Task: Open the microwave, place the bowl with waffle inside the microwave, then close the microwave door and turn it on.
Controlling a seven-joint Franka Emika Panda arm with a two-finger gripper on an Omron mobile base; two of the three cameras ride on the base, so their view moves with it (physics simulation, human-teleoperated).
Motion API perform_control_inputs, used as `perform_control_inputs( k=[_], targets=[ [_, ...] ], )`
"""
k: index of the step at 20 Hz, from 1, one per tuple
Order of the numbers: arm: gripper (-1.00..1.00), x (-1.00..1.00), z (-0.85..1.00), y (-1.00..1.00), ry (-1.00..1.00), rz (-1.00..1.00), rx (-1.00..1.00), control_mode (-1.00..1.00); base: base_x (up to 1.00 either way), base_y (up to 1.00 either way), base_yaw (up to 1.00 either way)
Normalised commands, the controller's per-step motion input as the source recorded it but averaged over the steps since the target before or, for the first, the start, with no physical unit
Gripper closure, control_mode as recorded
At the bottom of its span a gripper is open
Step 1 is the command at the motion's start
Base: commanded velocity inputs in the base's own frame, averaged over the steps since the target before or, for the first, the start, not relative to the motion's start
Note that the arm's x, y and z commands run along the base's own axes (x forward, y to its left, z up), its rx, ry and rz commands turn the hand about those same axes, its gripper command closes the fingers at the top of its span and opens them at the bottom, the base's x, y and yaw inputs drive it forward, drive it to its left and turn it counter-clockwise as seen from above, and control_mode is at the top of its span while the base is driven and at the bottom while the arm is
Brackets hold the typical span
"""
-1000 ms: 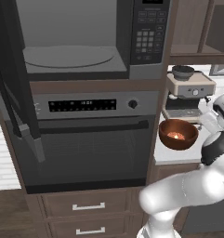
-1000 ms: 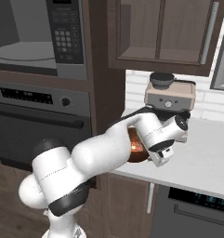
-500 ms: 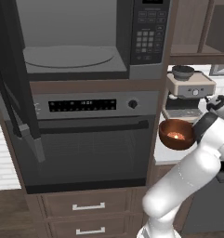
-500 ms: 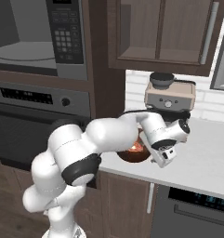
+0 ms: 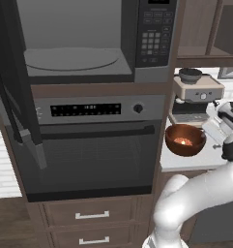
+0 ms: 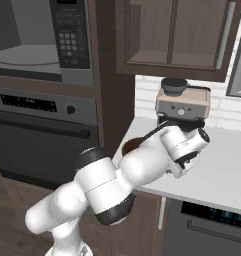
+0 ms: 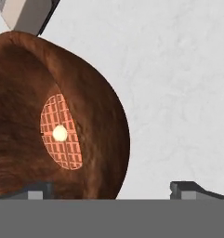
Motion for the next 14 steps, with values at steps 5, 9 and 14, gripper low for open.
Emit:
perform_control_inputs(
  k=[5,9,14],
  targets=[
    [-1.00,0.19,-0.12,0.13,0.00,0.00,-0.02,-1.00,0.00,0.00,0.00],
    [-1.00,0.00,-0.08,0.54,-0.02,0.00,-0.09,-1.00,0.00,0.00,0.00],
    [-1.00,0.00,-0.30,0.43,0.00,0.00,-0.14,-1.00,0.00,0.00,0.00]
  ],
)
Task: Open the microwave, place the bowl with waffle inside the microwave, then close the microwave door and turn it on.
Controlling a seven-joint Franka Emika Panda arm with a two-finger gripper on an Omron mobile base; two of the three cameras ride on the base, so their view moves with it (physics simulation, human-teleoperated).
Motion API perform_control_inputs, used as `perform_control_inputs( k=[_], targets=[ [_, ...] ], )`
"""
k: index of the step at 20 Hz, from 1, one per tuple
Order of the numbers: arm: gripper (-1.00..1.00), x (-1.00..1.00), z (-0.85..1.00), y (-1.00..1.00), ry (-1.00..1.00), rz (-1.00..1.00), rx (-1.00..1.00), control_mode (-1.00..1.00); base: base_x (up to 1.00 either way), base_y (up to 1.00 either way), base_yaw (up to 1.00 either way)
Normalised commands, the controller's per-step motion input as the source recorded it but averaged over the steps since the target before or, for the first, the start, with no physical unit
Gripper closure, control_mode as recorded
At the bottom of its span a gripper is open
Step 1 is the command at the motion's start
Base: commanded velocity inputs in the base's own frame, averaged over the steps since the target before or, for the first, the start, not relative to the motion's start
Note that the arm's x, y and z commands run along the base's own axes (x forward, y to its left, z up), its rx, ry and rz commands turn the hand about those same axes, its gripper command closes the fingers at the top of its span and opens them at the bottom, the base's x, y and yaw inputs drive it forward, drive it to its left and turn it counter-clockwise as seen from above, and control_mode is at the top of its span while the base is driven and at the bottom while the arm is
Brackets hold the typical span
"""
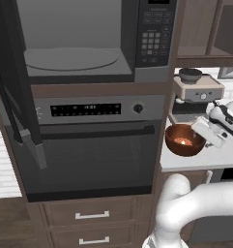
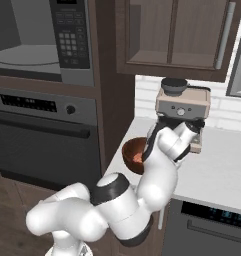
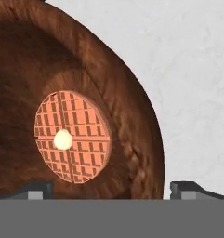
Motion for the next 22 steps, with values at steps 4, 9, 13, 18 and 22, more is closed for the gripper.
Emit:
perform_control_inputs(
  k=[4,9,13,18,22],
  targets=[
    [-1.00,-0.06,-0.57,0.04,0.00,0.00,-0.11,-1.00,0.00,0.00,0.00],
    [1.00,-0.03,-0.49,0.01,0.00,0.00,-0.08,-1.00,0.00,0.00,0.00],
    [1.00,0.00,-0.22,0.09,0.00,-0.01,-0.07,-1.00,0.00,0.00,0.00],
    [1.00,-0.01,-0.11,0.07,0.00,-0.03,-0.03,-1.00,0.00,0.00,0.00],
    [1.00,-0.25,0.03,0.00,-0.02,-0.07,0.00,-1.00,0.00,0.00,0.00]
  ],
)
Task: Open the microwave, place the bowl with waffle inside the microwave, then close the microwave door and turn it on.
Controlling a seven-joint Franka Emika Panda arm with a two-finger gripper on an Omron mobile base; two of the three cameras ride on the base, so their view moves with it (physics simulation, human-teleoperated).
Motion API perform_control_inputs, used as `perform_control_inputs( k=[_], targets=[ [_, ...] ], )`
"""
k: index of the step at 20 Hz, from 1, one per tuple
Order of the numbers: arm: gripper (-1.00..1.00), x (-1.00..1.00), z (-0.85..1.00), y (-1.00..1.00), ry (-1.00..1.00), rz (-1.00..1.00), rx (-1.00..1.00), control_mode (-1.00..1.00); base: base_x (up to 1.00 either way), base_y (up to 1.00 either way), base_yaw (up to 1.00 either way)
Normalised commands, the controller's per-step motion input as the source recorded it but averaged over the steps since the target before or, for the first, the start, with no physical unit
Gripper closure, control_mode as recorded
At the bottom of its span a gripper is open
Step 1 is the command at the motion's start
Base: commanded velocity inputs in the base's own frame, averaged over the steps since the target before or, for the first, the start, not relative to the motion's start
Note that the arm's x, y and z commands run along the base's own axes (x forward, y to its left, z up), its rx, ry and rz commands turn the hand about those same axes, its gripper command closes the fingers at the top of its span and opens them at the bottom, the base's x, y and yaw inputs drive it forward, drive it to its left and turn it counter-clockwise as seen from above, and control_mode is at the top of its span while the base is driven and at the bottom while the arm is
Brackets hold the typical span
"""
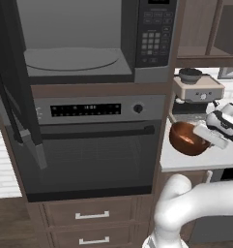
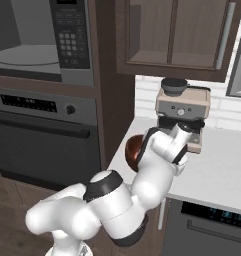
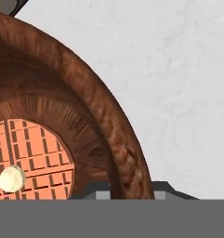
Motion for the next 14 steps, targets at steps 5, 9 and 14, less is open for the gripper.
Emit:
perform_control_inputs(
  k=[5,9,14],
  targets=[
    [1.00,-0.77,0.75,0.00,-0.23,-0.13,0.00,-1.00,0.00,0.00,0.00],
    [1.00,-0.82,1.00,0.21,-0.21,-0.10,-0.01,-1.00,0.00,0.00,0.00],
    [1.00,-0.92,0.98,0.56,-0.12,-0.08,-0.22,-1.00,0.00,0.00,0.00]
  ],
)
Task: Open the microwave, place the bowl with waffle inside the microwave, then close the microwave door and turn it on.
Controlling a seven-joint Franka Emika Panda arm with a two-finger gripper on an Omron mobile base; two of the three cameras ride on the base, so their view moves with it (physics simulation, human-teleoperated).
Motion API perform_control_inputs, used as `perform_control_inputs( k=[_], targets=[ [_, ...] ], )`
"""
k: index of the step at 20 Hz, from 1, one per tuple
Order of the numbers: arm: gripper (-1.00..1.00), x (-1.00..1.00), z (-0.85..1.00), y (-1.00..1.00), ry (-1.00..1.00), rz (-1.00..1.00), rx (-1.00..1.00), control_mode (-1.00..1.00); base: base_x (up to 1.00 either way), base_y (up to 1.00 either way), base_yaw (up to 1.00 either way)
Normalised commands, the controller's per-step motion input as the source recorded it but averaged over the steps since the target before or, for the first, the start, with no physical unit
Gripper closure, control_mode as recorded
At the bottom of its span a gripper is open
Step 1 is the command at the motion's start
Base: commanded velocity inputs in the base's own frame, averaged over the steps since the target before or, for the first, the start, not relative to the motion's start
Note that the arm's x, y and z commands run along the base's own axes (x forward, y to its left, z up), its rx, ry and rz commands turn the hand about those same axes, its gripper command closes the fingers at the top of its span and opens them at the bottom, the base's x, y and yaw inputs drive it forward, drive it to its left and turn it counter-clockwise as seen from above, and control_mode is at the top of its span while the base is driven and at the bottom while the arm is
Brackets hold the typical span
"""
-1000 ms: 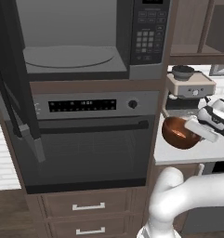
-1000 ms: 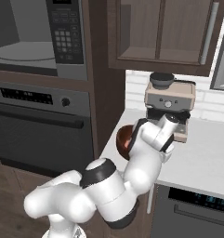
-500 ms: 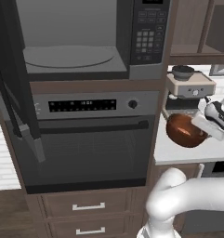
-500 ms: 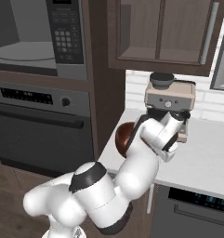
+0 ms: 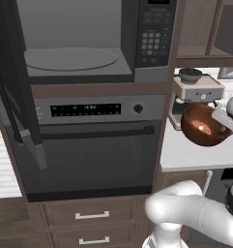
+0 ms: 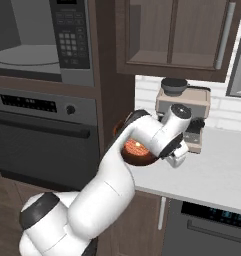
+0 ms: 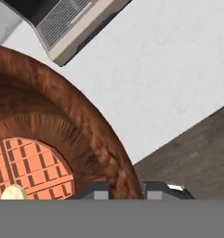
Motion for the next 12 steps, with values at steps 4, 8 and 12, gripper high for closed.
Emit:
perform_control_inputs(
  k=[4,8,12],
  targets=[
    [1.00,-1.00,0.74,0.87,-0.14,-0.12,-0.34,-1.00,0.00,0.00,0.00],
    [1.00,-1.00,0.64,0.88,-0.10,-0.20,-0.28,-1.00,0.00,0.00,0.00],
    [1.00,-1.00,0.47,0.57,-0.15,-0.38,-0.06,-1.00,0.00,0.00,0.00]
  ],
)
